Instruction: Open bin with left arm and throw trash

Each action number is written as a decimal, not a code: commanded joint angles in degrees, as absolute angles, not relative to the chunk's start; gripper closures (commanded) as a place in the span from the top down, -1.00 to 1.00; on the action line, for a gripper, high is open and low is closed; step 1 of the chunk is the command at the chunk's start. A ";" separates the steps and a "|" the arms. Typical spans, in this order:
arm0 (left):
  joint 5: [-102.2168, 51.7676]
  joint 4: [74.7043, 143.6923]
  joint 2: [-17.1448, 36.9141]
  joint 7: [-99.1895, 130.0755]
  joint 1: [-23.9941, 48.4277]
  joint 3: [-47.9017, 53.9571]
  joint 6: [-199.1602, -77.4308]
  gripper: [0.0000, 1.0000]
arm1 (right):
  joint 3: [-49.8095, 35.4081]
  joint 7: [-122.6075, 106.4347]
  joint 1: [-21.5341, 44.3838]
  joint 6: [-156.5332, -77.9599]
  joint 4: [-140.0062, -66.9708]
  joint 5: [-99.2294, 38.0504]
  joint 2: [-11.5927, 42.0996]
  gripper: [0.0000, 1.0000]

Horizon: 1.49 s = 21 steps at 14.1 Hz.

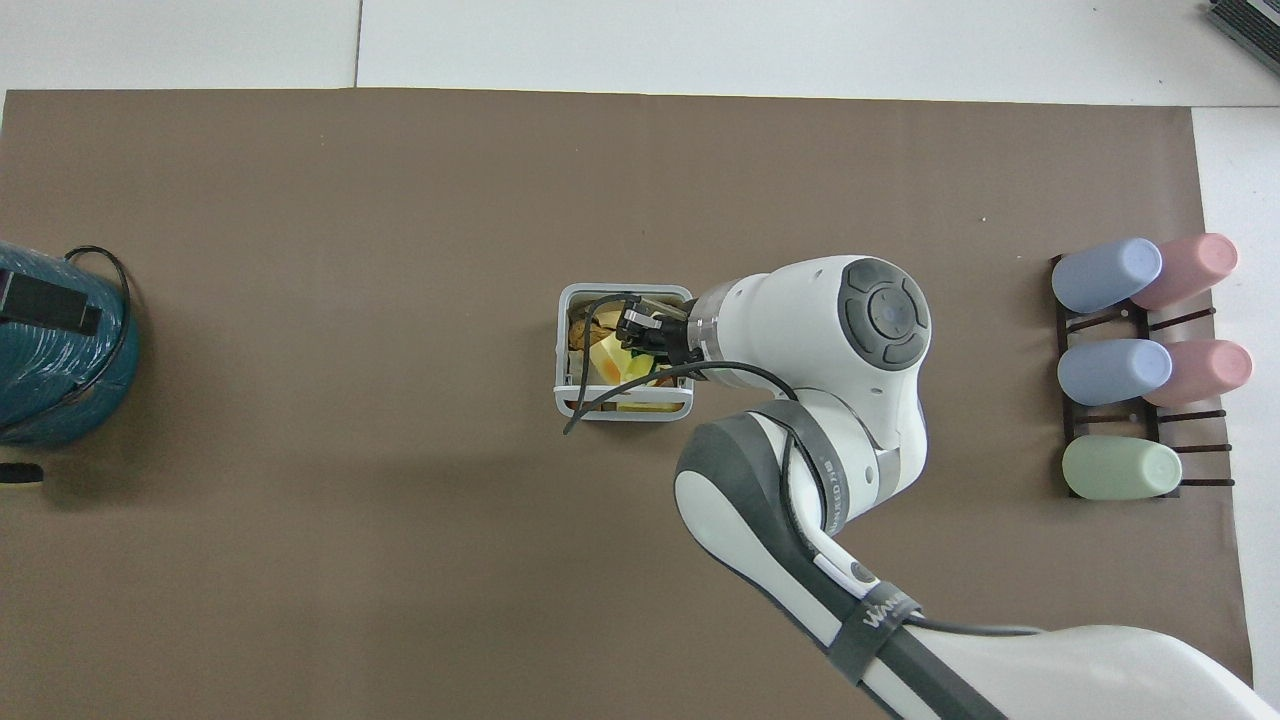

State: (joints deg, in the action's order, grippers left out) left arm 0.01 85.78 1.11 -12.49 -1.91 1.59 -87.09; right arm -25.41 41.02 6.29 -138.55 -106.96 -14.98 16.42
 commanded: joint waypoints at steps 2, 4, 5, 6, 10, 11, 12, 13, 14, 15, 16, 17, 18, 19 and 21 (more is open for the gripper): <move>1.41 87.28 -0.18 -12.92 -1.41 1.23 -87.36 1.00 | -25.49 41.05 6.50 -140.27 -107.49 -16.35 15.73 1.00; 1.41 87.28 -0.18 -12.92 -1.41 1.23 -87.36 1.00 | -25.49 41.13 6.68 -139.84 -105.48 -15.74 15.82 1.00; 1.41 87.28 -0.18 -12.92 -1.41 1.23 -87.36 1.00 | -25.40 41.13 6.68 -139.75 -104.42 -15.30 16.26 1.00; 1.41 87.28 -0.18 -12.92 -1.41 1.23 -87.36 1.00 | -25.40 41.05 6.85 -139.66 -103.89 -13.90 16.17 1.00; 1.41 87.28 -0.18 -12.92 -1.41 1.32 -87.36 1.00 | -24.87 40.61 4.76 -131.17 -100.65 9.79 13.28 1.00; 1.41 87.28 -0.18 -12.92 -1.41 1.23 -87.36 1.00 | -24.87 40.26 3.01 -128.00 -99.50 13.93 11.88 1.00; 1.41 87.28 -0.18 -12.92 -1.41 1.23 -87.36 1.00 | -24.96 39.38 0.55 -125.01 -98.71 14.93 9.60 1.00; 1.41 87.28 -0.18 -12.92 -1.41 1.23 -87.36 1.00 | -25.13 36.07 -2.52 -121.67 -97.83 14.59 7.23 1.00; 1.41 87.28 -0.18 -12.92 -1.41 1.23 -87.36 1.00 | -25.14 31.68 -4.90 -118.42 -96.87 14.42 5.55 1.00; 1.41 87.28 -0.18 -12.92 -1.41 1.23 -87.36 1.00 | -25.14 27.81 -6.92 -114.65 -95.12 12.67 4.84 1.00; 1.41 87.28 -0.18 -12.92 -1.41 1.23 -87.36 1.00 | -25.05 24.82 -9.03 -110.52 -92.66 9.79 4.49 1.00; 1.41 87.28 -0.18 -12.92 -1.41 1.23 -87.36 1.00 | -25.05 22.09 -10.97 -106.22 -90.20 8.10 4.40 1.00; 1.41 87.28 -0.18 -12.92 -1.41 1.23 -87.36 1.00 | -25.05 20.06 -12.29 -102.52 -87.91 7.56 4.13 1.00; 1.41 87.28 -0.18 -12.92 -1.41 1.23 -87.36 1.00 | -24.96 18.39 -13.44 -99.17 -85.98 6.69 4.13 1.00; 1.41 87.28 -0.18 -12.92 -1.41 1.23 -87.36 1.00 | -24.79 15.92 -16.33 -95.72 -85.17 3.97 3.00 1.00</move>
State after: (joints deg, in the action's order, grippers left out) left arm 0.01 85.78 1.11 -12.49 -1.91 1.59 -87.09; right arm -24.14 18.82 -13.58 -98.92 -87.12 6.67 3.09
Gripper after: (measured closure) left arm 0.000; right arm 0.000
